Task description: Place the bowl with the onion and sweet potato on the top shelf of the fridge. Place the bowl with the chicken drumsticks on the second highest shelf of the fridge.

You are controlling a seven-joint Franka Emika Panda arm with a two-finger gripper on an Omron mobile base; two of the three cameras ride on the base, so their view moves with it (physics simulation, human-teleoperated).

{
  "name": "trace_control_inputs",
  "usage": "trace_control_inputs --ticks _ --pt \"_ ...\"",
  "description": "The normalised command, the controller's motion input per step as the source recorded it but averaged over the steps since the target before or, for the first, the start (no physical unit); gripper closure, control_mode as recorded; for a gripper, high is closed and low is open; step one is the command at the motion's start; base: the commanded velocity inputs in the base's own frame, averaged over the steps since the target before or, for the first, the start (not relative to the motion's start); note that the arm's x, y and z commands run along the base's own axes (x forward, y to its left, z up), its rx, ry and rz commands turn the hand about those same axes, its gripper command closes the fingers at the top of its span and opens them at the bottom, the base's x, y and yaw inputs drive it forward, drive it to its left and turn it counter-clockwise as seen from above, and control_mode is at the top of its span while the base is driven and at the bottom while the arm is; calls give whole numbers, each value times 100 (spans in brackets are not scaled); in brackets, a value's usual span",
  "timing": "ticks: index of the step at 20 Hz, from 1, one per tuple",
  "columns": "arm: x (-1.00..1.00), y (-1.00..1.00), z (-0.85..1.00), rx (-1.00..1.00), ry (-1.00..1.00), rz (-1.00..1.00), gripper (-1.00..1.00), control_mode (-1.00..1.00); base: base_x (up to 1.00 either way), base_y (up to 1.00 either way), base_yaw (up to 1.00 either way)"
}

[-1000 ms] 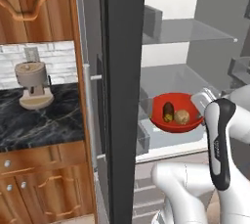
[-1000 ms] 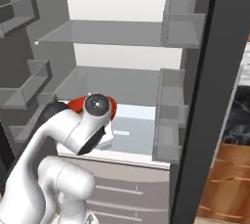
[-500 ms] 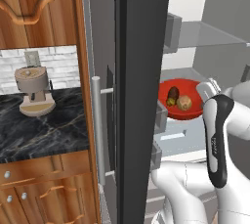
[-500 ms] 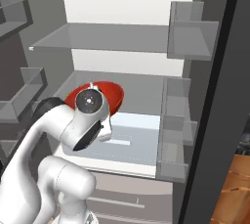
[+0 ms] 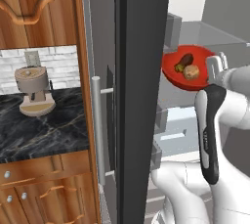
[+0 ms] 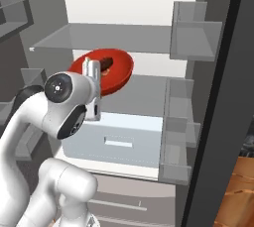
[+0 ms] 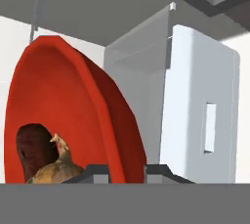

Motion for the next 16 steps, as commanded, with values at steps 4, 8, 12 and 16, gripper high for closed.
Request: trace_control_inputs --ticks 4,8,12,16 --pt "-1 -30 89 27 3 -7 100 -100 0 0 0" --pt "1 -11 19 1 -14 1 100 -100 0 0 0" --pt "20 -16 68 -2 -13 6 100 -100 0 0 0" --pt "92 0 37 -4 -4 0 100 -100 0 0 0"
